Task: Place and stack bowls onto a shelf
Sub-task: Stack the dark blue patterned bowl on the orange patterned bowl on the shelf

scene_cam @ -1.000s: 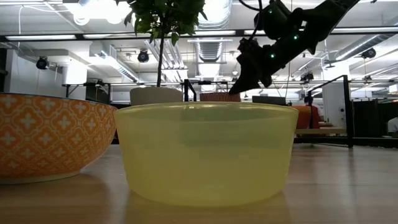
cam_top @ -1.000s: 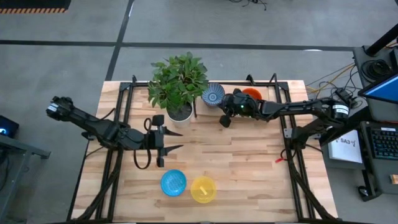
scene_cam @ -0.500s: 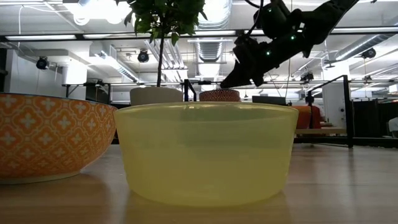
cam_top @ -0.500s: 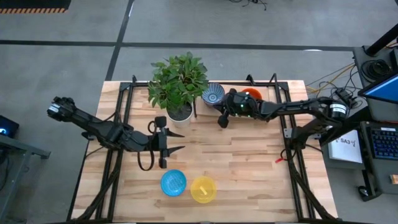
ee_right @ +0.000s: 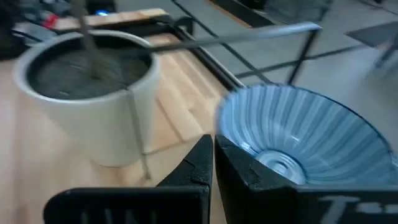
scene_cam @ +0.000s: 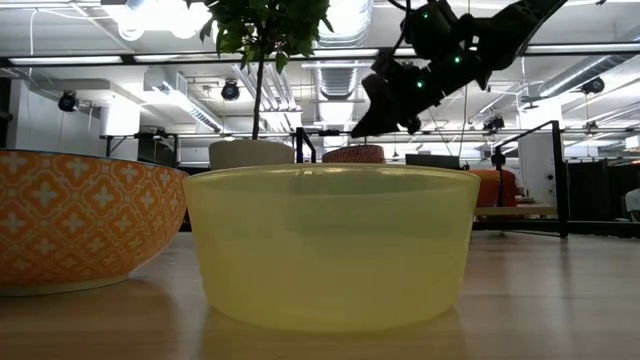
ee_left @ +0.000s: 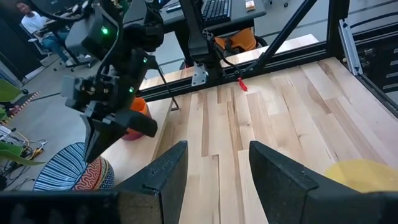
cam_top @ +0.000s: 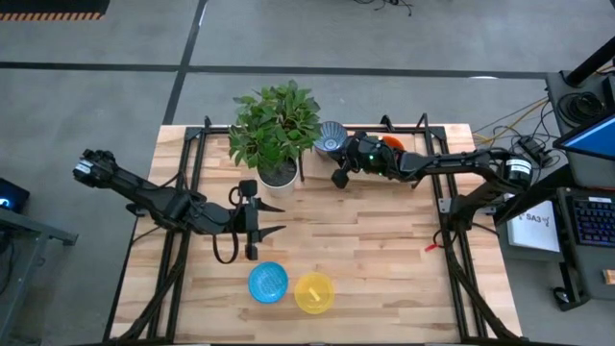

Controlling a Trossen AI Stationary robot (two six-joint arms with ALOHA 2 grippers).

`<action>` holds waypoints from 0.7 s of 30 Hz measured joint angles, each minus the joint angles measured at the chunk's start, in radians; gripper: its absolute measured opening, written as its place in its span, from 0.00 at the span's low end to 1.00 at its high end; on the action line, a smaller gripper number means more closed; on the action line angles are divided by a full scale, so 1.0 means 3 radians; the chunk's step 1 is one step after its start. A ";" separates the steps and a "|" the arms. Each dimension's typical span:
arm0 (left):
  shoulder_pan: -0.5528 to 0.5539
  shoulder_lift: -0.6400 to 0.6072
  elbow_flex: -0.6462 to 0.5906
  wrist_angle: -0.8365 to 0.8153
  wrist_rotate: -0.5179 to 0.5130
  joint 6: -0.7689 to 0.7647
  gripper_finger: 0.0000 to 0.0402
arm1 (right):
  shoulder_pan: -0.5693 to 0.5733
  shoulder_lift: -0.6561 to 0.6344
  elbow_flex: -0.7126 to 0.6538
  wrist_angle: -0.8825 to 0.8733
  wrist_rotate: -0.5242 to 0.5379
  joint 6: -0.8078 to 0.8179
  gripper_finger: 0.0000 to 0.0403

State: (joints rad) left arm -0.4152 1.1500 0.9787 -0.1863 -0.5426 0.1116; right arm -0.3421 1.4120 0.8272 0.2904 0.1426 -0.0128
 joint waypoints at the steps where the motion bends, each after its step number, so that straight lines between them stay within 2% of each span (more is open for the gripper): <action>1: 0.0000 0.0000 0.0000 0.0000 0.0000 0.0001 0.39 | 0.0010 0.0000 0.0022 -0.0001 -0.0045 0.0000 0.02; 14: 0.0000 0.0000 0.0001 -0.0005 0.0000 0.0006 0.39 | 0.0010 0.0134 0.0101 0.0084 -0.0047 -0.0034 0.02; 21: 0.0000 0.0000 0.0001 -0.0010 0.0001 0.0000 0.39 | -0.0017 0.0388 0.0101 0.0053 0.0177 0.0041 0.02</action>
State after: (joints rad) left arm -0.4152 1.1500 0.9791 -0.1894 -0.5423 0.1116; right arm -0.3473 1.5284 0.8574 0.3065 0.1957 -0.0006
